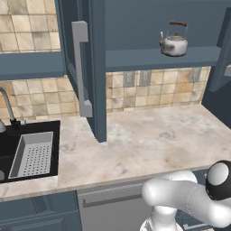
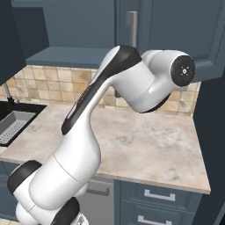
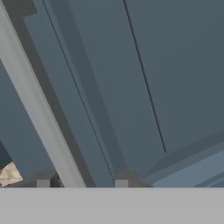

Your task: Open the cabinet, pick the kettle from the cabinet, and place it in the sink.

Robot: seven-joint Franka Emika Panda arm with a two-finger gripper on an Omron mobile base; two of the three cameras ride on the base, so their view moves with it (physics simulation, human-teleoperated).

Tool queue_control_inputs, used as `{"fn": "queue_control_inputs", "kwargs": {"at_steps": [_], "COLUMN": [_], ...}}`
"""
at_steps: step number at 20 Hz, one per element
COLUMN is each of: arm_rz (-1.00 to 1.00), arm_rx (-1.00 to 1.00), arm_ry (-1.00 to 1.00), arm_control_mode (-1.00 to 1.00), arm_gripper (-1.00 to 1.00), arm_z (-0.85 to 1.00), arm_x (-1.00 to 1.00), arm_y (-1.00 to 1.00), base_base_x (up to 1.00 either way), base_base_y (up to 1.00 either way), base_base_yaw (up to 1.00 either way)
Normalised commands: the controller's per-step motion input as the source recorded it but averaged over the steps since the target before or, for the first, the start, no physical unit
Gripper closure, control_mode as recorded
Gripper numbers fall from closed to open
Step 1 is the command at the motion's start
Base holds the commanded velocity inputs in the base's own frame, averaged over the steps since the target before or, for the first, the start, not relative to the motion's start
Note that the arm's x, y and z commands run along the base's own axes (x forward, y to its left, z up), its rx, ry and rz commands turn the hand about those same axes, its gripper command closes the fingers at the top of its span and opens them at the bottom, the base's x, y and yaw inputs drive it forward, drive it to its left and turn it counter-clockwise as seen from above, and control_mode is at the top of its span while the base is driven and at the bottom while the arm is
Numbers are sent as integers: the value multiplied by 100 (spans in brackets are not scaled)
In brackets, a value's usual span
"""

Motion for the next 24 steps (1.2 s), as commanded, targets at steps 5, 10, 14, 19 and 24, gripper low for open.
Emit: {"fn": "queue_control_inputs", "kwargs": {"at_steps": [5,10,14,19,24], "arm_rz": [0,0,0,-1,0], "arm_rx": [-7,-8,0,0,0], "arm_ry": [0,0,3,16,6], "arm_control_mode": [-100,-100,-100,-100,-100], "arm_gripper": [-100,-100,-100,-100,-100], "arm_z": [-29,-34,-14,0,0], "arm_x": [-22,-46,-42,-27,-22], "arm_y": [-3,-2,-3,22,46], "base_base_x": [0,0,0,0,0], "base_base_y": [0,0,0,0,0], "base_base_yaw": [0,0,0,0,0]}}
